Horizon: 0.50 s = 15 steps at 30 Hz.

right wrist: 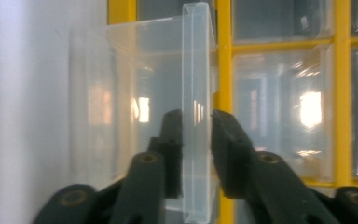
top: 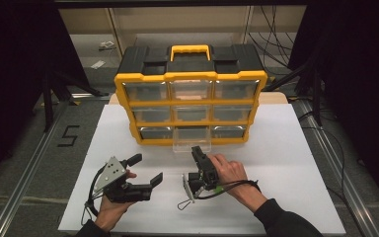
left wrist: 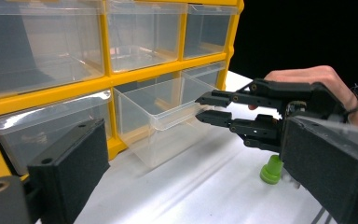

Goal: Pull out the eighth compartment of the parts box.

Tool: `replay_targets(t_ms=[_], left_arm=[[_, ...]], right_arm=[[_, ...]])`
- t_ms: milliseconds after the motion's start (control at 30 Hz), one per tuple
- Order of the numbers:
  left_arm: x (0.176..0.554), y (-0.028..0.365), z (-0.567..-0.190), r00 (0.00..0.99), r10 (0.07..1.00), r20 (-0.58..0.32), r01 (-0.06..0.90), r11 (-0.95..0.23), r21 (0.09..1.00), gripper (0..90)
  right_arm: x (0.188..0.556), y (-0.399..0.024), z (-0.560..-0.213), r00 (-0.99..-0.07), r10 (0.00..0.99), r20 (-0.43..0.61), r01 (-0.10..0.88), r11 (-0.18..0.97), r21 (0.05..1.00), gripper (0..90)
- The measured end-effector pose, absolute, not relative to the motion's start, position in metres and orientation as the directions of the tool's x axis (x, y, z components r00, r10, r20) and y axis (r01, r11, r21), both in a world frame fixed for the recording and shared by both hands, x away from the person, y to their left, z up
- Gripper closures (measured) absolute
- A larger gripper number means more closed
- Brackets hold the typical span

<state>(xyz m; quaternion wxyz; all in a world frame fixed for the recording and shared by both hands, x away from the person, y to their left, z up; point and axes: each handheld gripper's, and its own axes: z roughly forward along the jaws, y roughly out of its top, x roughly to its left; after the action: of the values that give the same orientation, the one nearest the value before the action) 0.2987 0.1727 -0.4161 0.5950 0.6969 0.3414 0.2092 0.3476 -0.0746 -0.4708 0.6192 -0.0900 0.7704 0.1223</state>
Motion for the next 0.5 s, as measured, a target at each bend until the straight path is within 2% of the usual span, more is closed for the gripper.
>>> replay_targets(t_ms=[100, 200, 500], left_arm=[[0.3, 0.177, -0.414, 0.67, 0.732, -0.126, 0.226, -0.04, 0.973, 6.9], [0.301, 0.179, -0.414, 0.663, 0.736, -0.135, 0.231, -0.029, 0.973, 7.0], [0.301, 0.177, -0.416, 0.669, 0.732, -0.13, 0.234, -0.042, 0.971, 7.0]], right_arm=[[0.348, -0.076, -0.467, -0.241, 0.02, -0.97, -0.291, 0.952, 0.092, 61.1], [0.348, -0.077, -0.461, -0.314, 0.027, -0.949, -0.264, 0.958, 0.114, 50.6], [0.338, -0.078, -0.447, -0.382, 0.093, -0.919, -0.272, 0.939, 0.209, 39.1]])
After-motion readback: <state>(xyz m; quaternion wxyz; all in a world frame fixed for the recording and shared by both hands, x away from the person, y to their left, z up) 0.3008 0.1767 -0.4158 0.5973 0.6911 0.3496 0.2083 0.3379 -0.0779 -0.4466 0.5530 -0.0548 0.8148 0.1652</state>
